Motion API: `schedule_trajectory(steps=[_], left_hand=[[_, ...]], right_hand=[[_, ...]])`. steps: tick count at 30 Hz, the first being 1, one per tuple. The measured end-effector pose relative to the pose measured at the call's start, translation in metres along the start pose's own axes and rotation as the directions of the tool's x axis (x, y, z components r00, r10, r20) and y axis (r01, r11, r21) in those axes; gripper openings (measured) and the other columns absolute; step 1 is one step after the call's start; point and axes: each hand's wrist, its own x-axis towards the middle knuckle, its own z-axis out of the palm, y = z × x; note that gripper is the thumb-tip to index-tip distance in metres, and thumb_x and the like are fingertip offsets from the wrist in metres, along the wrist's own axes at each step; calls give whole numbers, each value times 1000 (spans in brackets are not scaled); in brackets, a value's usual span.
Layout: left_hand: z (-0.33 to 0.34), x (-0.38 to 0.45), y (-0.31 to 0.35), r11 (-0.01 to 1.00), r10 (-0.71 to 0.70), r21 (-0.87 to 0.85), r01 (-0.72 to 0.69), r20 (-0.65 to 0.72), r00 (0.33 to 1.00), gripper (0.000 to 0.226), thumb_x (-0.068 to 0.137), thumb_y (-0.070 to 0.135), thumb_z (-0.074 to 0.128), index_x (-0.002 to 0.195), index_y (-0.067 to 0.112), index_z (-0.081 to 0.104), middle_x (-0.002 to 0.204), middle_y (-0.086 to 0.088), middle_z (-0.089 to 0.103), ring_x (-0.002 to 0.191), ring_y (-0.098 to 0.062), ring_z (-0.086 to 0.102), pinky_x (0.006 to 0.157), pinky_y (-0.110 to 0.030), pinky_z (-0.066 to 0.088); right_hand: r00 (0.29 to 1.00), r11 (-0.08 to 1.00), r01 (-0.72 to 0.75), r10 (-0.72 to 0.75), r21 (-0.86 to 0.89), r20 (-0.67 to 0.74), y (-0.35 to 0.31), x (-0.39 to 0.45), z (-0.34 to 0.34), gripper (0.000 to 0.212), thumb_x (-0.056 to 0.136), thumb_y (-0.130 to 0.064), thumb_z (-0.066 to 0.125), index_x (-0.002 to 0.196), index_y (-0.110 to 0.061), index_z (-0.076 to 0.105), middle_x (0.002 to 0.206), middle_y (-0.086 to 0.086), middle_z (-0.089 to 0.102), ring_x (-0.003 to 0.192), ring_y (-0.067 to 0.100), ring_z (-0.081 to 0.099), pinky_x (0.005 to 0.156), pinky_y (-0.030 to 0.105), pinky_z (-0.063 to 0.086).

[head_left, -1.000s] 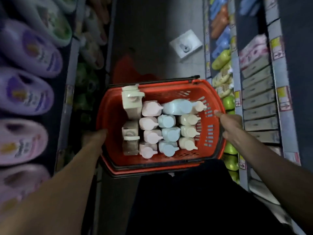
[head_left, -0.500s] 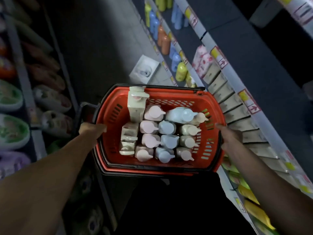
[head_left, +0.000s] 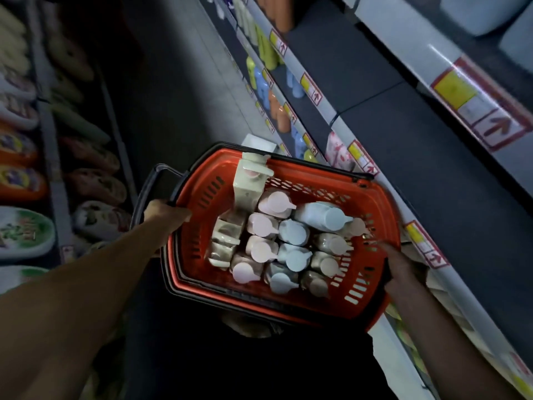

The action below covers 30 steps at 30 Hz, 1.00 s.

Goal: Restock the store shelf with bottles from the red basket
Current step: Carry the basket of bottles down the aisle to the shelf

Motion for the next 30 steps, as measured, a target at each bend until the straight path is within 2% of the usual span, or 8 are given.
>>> schedule_trajectory(steps=[5,7,10,15,18,22,25,30], left_hand=[[4,-12,39,999,28,-42,-28,-16,999,18,59,-4,74,73,6,70,79,-16,70,76,-31,68,70,-41,60],[7,-14,48,999,21,-33,-21,-4,1000,19,57,-5,73,72,7,70,83,-20,71,80,-35,70,73,-47,61],[14,-15,53,1000,21,-12,-22,-21,1000,22,56,-5,74,75,4,70,90,-24,72,83,-38,71,76,-54,61],[19,-12,48,1000,-25,-17,25,7,1000,26,53,-7,71,78,-2,72,88,-28,72,79,-42,72,72,-63,59],[18,-7,47,999,-28,-30,29,23,999,28,51,-6,70,79,-4,72,87,-28,72,79,-42,72,73,-64,59],[16,4,45,999,-33,-7,33,52,998,22,53,-6,71,74,-2,71,85,-26,72,75,-38,72,73,-60,60],[17,8,46,1000,-10,13,9,76,997,19,56,-7,71,73,0,70,82,-24,71,69,-35,69,69,-50,62],[21,25,60,999,45,-18,-42,170,984,20,65,-12,75,83,-5,70,72,-18,67,58,-28,64,54,-35,56]], right_hand=[[995,995,-41,32,94,96,0,12,-5,45,97,-25,63,137,-6,58,66,1,75,77,24,66,75,38,55],[993,992,-47,34,119,113,-3,10,-9,36,97,-24,61,131,-9,59,55,-2,72,63,22,70,64,35,56],[993,993,-48,35,111,109,-5,12,-15,42,98,-20,60,138,-5,57,77,8,71,74,24,63,83,41,50],[993,985,-46,27,164,119,-18,7,-11,43,100,-23,58,139,-5,54,84,9,70,80,26,59,88,45,48],[993,980,-64,43,188,111,-23,8,-9,43,99,-27,60,138,-7,56,111,15,69,84,27,61,96,46,46],[997,981,-55,42,188,69,-20,9,-5,46,97,-29,63,136,-7,57,95,10,79,91,30,62,92,45,45],[1000,980,-13,14,200,-6,-17,1,1,50,95,-28,67,138,-6,55,134,19,63,83,27,60,92,45,46],[995,960,85,-69,267,-68,-10,-18,16,25,99,-27,60,116,-8,64,140,20,57,87,29,63,91,40,44]])
